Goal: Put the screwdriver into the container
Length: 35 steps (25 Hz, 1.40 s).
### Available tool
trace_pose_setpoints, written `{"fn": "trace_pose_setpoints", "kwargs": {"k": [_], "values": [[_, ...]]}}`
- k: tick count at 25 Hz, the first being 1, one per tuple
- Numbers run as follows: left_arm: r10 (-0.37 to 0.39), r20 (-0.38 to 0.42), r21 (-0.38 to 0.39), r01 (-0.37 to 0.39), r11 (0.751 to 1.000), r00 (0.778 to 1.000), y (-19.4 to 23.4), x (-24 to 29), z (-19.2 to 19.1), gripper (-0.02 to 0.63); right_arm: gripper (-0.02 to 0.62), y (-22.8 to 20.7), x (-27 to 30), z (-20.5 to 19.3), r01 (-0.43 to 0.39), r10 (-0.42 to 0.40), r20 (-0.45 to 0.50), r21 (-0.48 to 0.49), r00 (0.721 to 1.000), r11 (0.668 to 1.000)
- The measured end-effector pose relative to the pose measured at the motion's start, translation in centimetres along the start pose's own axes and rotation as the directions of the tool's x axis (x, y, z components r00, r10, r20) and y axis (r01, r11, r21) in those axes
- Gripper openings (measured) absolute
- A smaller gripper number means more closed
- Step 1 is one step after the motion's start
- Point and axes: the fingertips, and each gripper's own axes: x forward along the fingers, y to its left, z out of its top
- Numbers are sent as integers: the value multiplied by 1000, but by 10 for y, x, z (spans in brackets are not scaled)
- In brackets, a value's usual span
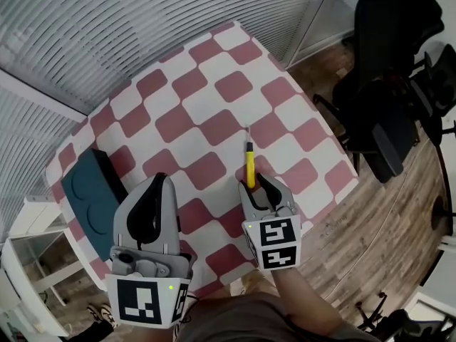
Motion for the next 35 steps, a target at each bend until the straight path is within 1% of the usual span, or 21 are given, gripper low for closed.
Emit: {"fn": "trace_pose_setpoints", "kwargs": {"k": [3,10,12,17,20,26,30,35], "values": [[2,-2,-5,-2,1000,1000,4,2,-2,0,129,-1,3,-3,13,-14,-42,-4,999,1000],[9,1,-7,-9,1000,1000,7,-1,-1,0,118,-3,6,-7,20,-21,-83,-15,996,1000],[12,3,-6,-12,1000,1000,8,-4,0,0,91,-3,7,-7,20,-21,-86,-15,996,1000],[24,16,-1,-24,1000,1000,11,-11,5,0,87,-6,4,-6,25,-26,-72,-12,997,1000],[35,28,6,-35,999,999,13,-17,10,0,87,-3,-3,7,23,-23,-21,-13,1000,1000],[70,67,20,-72,997,995,9,-37,29,0,87,10,-36,54,-19,23,98,-47,995,999],[111,139,32,-116,993,984,7,-53,52,0,89,19,-66,97,-45,64,197,-99,978,994],[151,212,32,-161,986,966,-10,-87,78,0,87,42,-122,134,-83,131,282,-174,950,981]]}}
